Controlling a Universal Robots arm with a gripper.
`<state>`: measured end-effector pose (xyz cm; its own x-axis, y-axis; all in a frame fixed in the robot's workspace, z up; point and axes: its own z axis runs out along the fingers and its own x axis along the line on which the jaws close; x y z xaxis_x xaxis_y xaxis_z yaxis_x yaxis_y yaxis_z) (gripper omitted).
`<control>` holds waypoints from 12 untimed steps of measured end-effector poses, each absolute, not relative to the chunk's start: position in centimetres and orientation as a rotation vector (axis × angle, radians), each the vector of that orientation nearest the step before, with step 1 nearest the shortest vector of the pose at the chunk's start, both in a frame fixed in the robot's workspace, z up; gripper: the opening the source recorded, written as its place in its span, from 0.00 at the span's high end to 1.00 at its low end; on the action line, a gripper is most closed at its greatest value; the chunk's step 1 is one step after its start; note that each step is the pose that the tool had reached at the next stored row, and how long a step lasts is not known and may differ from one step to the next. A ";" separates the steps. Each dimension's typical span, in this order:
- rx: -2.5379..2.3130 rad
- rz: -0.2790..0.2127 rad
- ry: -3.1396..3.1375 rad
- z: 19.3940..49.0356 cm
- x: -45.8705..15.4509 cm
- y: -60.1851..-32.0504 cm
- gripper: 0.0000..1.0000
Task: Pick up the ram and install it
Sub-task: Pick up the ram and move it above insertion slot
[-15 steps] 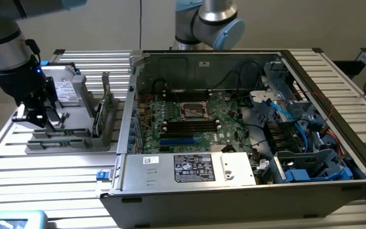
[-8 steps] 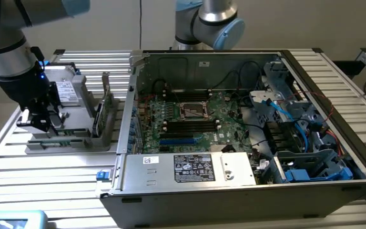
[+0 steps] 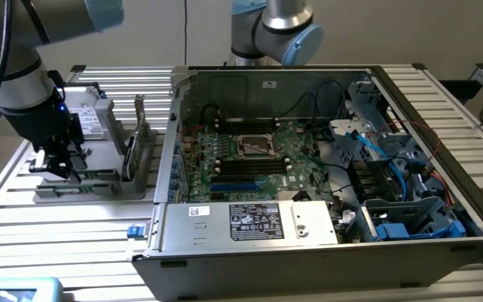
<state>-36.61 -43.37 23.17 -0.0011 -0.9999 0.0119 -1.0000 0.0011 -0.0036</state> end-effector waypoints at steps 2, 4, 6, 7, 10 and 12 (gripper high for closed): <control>2.216 0.017 -2.219 22.8 -36.6 -43.4 0.58; 2.216 0.017 -2.219 22.4 -36.6 -43.4 0.58; 2.215 0.017 -2.219 22.1 -36.6 -43.4 0.58; 2.215 0.017 -2.219 21.9 -36.7 -43.4 0.58; 2.215 0.018 -2.219 21.3 -36.9 -43.4 0.58; 2.215 0.018 -2.219 21.0 -36.9 -43.4 0.58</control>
<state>-36.91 -43.37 20.98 -0.0018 -0.9999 0.0122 -1.0000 0.0017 -0.0036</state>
